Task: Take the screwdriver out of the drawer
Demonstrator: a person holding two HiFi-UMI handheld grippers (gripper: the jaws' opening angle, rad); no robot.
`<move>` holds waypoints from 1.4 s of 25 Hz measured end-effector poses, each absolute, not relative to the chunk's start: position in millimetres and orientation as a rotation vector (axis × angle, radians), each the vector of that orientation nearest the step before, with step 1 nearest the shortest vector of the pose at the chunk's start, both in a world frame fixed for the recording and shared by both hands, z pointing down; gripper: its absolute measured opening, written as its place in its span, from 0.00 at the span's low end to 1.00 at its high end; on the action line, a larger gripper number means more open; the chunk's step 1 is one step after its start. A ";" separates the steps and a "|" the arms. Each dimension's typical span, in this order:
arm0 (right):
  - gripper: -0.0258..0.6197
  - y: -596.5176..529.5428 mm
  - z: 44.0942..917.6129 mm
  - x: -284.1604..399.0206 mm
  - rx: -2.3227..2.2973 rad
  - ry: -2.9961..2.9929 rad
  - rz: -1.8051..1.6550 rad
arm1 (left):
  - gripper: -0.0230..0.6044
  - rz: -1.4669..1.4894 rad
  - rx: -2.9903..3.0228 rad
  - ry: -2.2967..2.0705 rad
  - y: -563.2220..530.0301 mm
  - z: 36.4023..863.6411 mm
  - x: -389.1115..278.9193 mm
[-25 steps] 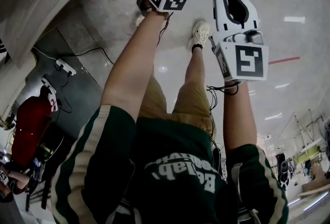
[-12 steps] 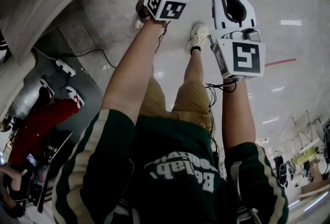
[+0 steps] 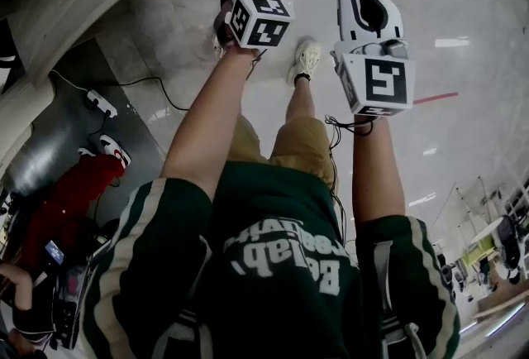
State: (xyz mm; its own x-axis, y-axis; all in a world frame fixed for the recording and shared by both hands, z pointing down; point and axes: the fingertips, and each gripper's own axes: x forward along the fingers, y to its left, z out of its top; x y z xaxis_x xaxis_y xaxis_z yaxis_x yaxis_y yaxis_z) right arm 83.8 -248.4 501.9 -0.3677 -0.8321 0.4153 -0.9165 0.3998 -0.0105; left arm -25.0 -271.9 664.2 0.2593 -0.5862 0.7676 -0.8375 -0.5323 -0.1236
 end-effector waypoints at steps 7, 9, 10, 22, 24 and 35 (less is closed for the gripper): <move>0.09 -238.6 454.8 85.6 1.515 -2.313 0.310 | 0.16 1.104 2.239 -1.367 -260.7 600.5 -39.4; 0.09 -237.2 441.2 78.8 1.515 -2.323 0.292 | 0.16 1.082 2.255 -1.371 -257.5 584.4 -44.7; 0.09 -237.3 434.2 75.8 1.515 -2.327 0.280 | 0.16 1.067 2.262 -1.373 -257.3 575.9 -46.1; 0.09 -258.8 347.8 56.9 1.520 -2.399 0.188 | 0.16 0.845 2.364 -1.461 -294.6 447.4 -46.1; 0.09 -270.5 331.9 48.7 1.513 -2.412 0.180 | 0.16 0.820 2.367 -1.466 -305.3 429.3 -52.3; 0.09 -264.9 267.9 44.3 1.494 -2.529 0.071 | 0.16 0.637 2.408 -1.611 -287.5 339.3 -67.1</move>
State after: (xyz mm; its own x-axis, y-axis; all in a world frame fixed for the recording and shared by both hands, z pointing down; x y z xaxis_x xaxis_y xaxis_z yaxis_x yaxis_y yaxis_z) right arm 44.3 -264.9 267.9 -0.4677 -0.8615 0.1978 -0.8712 0.4871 0.0615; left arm -67.1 -287.5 339.3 0.3232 -0.8375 0.4406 -0.9125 -0.3992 -0.0895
